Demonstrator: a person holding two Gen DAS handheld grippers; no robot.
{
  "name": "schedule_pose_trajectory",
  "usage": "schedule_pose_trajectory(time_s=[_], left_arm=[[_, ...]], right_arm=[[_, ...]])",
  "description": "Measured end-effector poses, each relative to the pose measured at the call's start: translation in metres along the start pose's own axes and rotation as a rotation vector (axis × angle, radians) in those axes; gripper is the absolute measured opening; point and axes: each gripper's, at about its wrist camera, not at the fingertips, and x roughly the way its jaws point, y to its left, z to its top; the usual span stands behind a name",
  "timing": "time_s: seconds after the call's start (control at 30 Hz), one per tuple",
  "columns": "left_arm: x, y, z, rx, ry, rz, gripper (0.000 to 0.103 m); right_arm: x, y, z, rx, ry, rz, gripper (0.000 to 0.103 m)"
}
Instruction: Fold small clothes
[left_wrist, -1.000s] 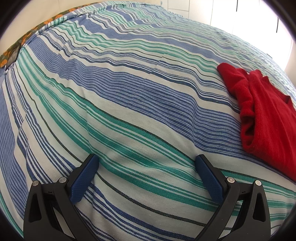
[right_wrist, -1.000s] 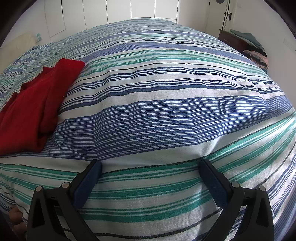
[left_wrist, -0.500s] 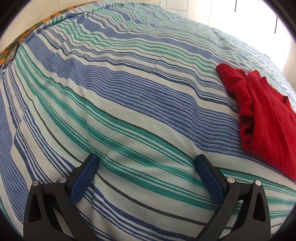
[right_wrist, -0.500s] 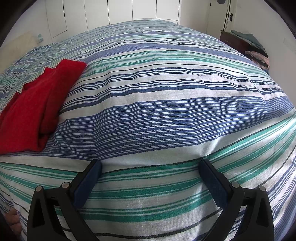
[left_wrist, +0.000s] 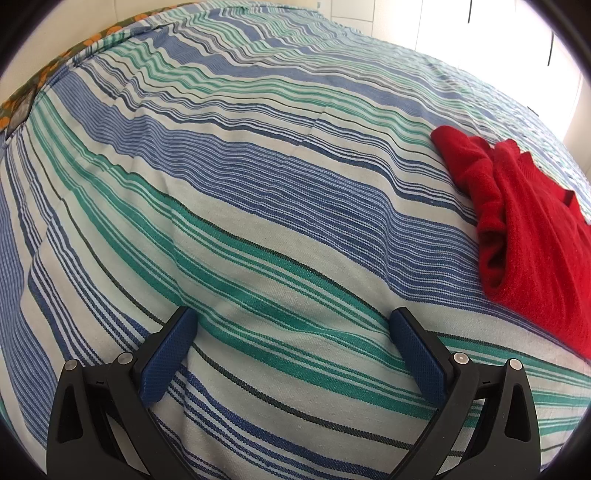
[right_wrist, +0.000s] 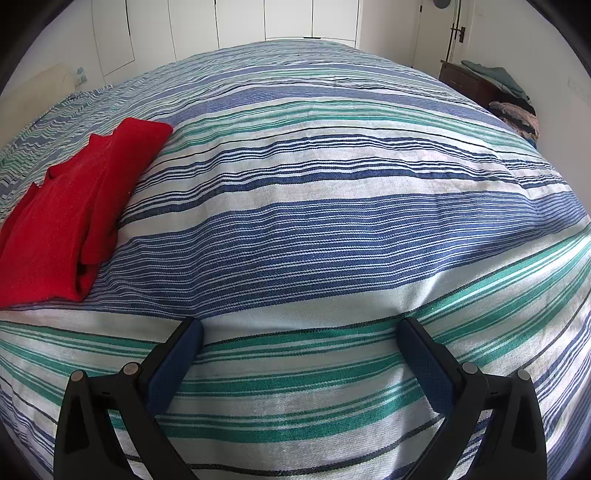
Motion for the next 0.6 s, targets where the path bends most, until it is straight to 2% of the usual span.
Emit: schedule_pose_trajectory(time_s=[0.6], left_arm=[[-0.0007, -0.0019, -0.0016, 0.002, -0.007, 0.007, 0.103]], right_arm=[[0.0001, -0.0002, -0.0002, 0.001, 0.001, 0.0, 0.103]])
